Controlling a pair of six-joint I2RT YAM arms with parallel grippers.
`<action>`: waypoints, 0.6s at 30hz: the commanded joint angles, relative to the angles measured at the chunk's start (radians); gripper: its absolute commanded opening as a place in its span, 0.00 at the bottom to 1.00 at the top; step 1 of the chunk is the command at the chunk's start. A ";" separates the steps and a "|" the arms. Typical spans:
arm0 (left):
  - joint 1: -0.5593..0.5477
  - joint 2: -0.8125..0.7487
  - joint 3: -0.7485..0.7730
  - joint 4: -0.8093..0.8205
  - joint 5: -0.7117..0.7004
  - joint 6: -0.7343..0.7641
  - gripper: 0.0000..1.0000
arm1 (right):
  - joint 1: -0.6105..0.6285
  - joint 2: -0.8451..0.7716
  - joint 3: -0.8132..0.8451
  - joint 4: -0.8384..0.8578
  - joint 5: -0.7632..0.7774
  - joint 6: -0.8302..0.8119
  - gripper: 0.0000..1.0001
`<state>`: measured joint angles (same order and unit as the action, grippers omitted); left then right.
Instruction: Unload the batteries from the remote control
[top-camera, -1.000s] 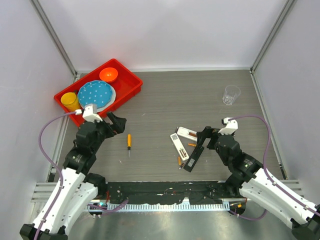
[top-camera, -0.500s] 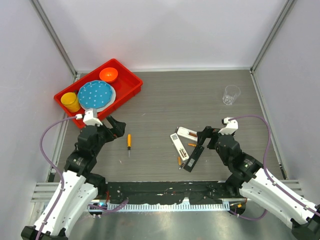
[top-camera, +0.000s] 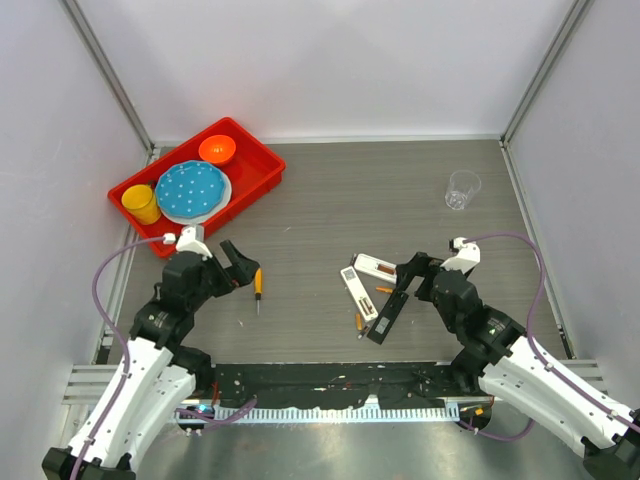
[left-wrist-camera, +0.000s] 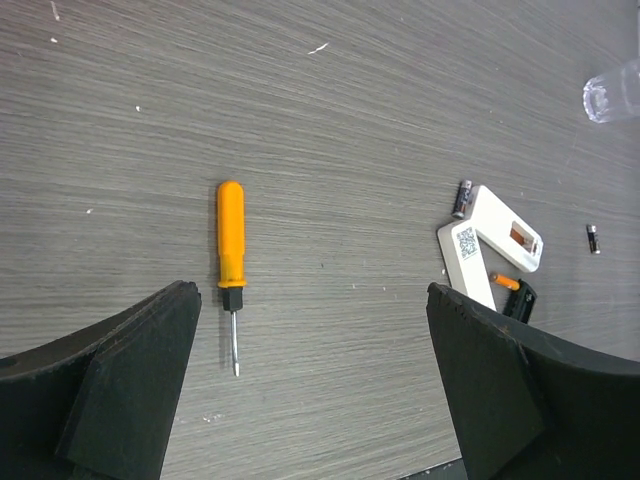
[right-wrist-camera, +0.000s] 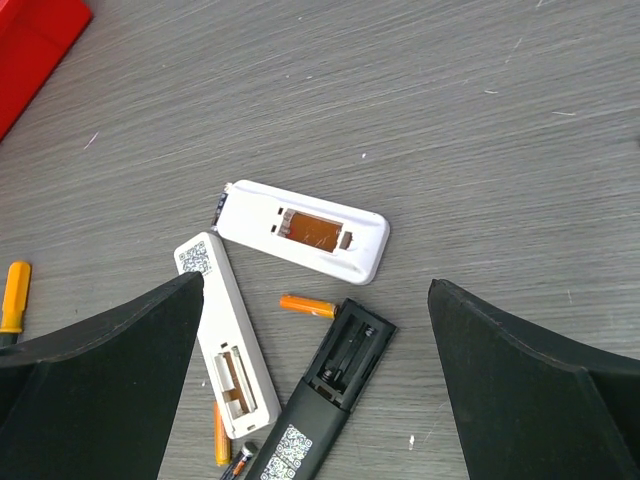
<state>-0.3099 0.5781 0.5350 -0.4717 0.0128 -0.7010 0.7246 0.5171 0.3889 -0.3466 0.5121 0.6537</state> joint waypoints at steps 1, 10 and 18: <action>0.002 -0.070 0.039 -0.028 0.004 -0.025 1.00 | 0.002 0.015 0.004 -0.003 0.078 0.058 0.99; 0.002 -0.040 0.042 0.054 -0.056 -0.014 1.00 | 0.003 0.119 0.044 0.099 0.272 0.074 0.81; 0.002 0.136 0.042 0.304 -0.111 0.072 1.00 | 0.002 0.193 0.035 0.427 0.200 -0.423 0.95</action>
<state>-0.3099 0.6640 0.5541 -0.3710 -0.0444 -0.6922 0.7246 0.7052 0.4053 -0.1791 0.7231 0.5373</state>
